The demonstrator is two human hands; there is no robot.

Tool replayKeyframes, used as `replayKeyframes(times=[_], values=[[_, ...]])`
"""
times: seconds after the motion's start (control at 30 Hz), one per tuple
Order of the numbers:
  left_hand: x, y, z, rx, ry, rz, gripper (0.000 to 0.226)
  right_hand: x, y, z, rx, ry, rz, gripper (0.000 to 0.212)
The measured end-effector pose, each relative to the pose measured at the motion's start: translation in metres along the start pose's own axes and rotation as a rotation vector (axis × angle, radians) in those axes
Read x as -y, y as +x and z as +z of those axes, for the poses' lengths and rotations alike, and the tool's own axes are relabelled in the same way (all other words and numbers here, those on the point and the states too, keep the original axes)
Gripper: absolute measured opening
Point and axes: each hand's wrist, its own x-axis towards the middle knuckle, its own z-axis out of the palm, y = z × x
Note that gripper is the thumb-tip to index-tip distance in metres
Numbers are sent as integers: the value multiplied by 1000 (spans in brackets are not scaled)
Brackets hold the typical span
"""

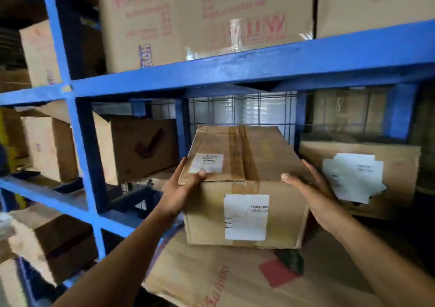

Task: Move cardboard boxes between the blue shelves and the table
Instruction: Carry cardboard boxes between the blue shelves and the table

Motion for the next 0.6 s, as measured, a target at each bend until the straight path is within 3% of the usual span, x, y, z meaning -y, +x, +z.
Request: replayKeyframes(times=[0.07, 0.13, 0.23, 0.3, 0.37, 0.43, 0.5, 0.6], values=[[16, 37, 8, 105, -19, -6, 83, -10, 16, 1, -146, -66, 10, 68], [33, 72, 15, 222, -41, -11, 72, -15, 31, 7, -249, -128, -10, 51], [62, 119, 18, 205, -81, 8, 66, -25, 56, 31, -409, -257, -68, 48], [78, 145, 19, 187, -71, 13, 90, -37, 67, 54, -646, -358, -148, 54], [88, 166, 26, 143, -19, 60, 123, -50, 72, 77, -836, -623, -301, 63], [92, 184, 38, 33, 108, 116, 142, -70, 81, 87, -781, -1051, -559, 73], [102, 203, 48, -3, 276, 271, 135, -94, 98, 92, -553, -1392, -691, 80], [129, 217, 69, 143, 676, 500, 117, -118, 120, 84, -393, -1604, -497, 96]])
